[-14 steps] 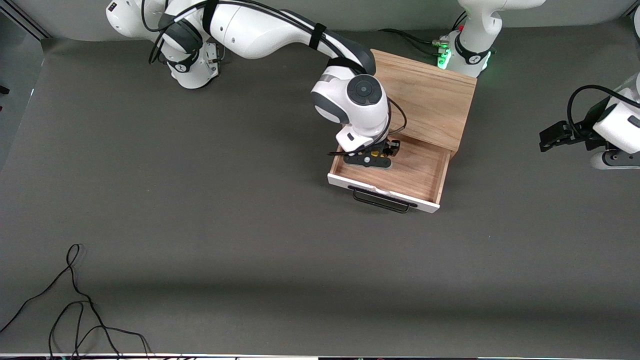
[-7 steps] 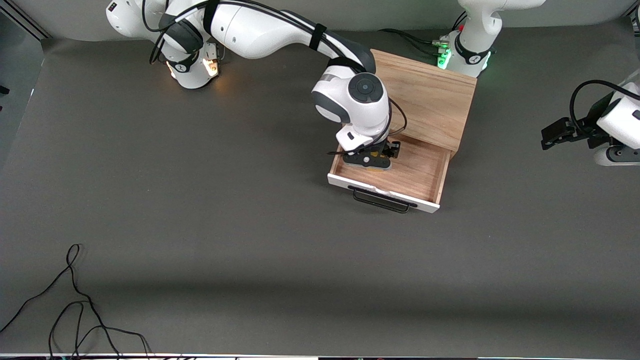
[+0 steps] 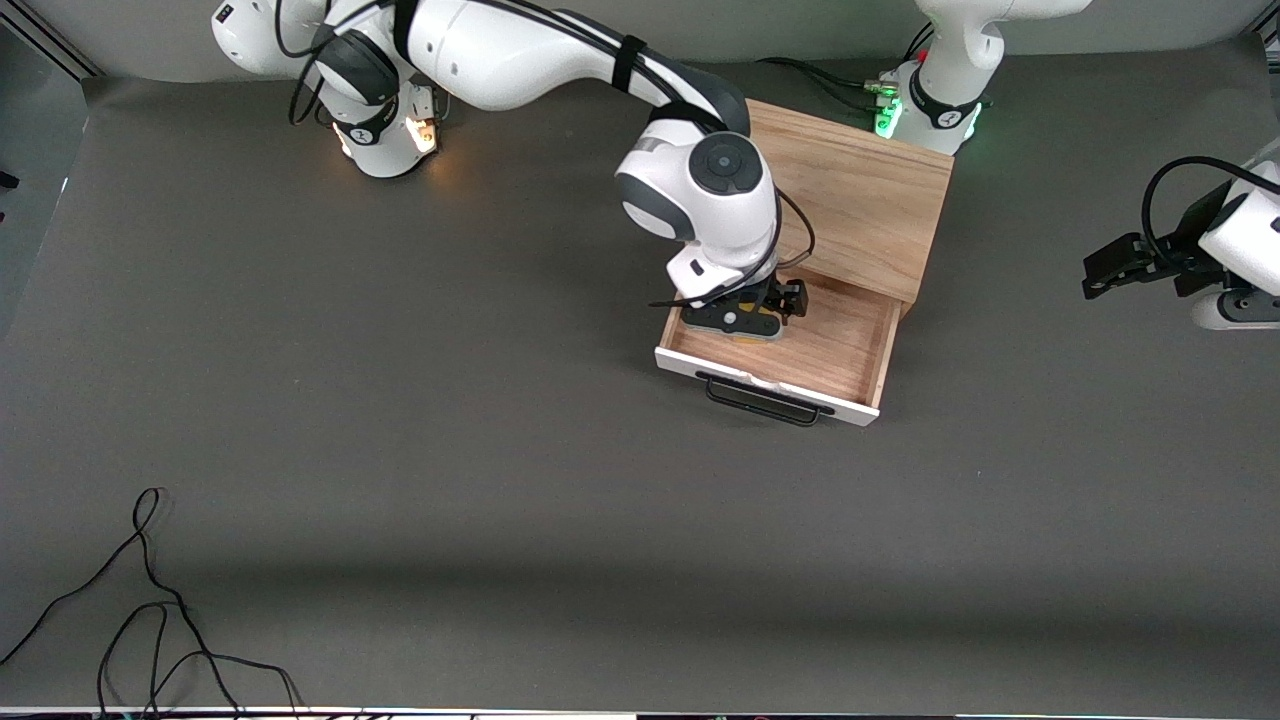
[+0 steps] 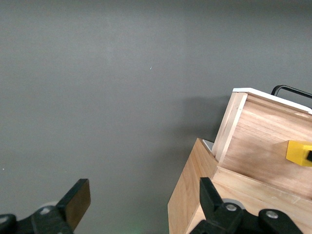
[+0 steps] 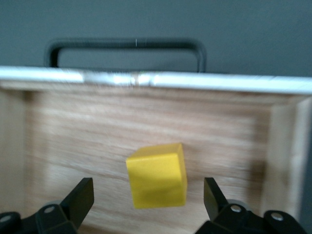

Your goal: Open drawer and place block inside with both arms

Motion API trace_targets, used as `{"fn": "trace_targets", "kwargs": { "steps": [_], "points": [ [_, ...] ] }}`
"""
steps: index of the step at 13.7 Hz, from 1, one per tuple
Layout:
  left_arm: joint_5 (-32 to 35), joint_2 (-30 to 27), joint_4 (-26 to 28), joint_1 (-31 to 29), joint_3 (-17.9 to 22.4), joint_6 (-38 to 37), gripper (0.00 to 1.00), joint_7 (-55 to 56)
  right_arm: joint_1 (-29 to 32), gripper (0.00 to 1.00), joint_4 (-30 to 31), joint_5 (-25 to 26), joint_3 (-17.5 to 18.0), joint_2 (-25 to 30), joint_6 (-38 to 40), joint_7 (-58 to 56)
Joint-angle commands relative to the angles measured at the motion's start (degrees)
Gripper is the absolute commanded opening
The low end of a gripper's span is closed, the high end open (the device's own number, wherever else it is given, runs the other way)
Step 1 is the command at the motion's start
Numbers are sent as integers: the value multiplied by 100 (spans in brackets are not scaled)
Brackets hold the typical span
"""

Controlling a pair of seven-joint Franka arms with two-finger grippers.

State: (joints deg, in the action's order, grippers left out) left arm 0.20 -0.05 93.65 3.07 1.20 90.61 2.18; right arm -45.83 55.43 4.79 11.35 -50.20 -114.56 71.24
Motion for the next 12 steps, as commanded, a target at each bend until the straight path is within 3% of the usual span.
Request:
{"fn": "trace_targets", "kwargs": {
  "steps": [1, 4, 7, 12],
  "points": [
    [-90, -13, -14, 62, 74, -87, 100, -86, 372, 100, 91, 101, 33, 597, 547, 92],
    [-81, -4, 13, 71, 65, -87, 100, -86, 1021, 100, 422, 75, 25, 1360, 1399, -319],
    [-64, -4, 21, 79, 65, -87, 100, -78, 2057, 100, 1370, -625, -10, 2362, 1559, -1215],
    [15, -4, 57, 97, 56, 1, 100, -86, 3746, 100, 3129, -725, -141, 4164, 1824, -3736]
  ]
}}
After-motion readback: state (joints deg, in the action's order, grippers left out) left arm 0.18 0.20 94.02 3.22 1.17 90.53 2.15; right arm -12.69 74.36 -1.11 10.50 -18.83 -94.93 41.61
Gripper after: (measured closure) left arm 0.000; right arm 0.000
